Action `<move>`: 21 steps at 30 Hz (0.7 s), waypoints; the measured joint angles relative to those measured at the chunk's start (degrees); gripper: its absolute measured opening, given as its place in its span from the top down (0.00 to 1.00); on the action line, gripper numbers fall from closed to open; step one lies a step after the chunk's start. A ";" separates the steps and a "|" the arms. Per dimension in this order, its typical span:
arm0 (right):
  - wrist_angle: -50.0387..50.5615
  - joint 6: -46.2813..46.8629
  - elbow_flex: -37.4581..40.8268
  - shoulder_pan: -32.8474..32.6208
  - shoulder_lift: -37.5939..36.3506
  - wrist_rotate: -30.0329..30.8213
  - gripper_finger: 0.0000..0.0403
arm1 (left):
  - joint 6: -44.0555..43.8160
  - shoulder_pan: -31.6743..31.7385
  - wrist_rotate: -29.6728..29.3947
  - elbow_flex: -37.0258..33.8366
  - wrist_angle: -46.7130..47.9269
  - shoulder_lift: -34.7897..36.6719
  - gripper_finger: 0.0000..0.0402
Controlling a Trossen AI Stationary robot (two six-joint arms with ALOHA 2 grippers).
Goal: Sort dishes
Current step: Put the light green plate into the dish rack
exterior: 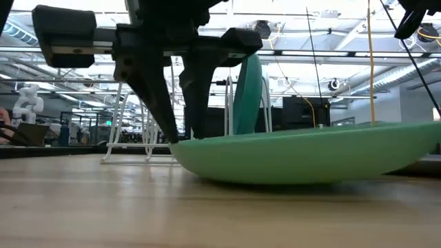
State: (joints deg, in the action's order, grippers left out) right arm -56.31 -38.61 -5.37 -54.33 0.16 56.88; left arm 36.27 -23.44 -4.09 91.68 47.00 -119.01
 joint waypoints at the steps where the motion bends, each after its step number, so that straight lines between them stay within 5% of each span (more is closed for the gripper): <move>1: -0.02 0.00 0.00 -0.02 0.00 0.00 1.00 | -0.02 0.00 -0.13 0.00 0.04 0.16 0.73; 21: 0.01 0.00 0.00 0.00 0.01 0.02 1.00 | -6.14 -1.14 1.83 0.00 0.44 0.97 0.73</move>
State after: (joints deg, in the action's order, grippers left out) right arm -56.30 -38.61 -5.37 -54.33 0.18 56.90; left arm 30.13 -24.58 -2.26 91.68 47.44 -118.04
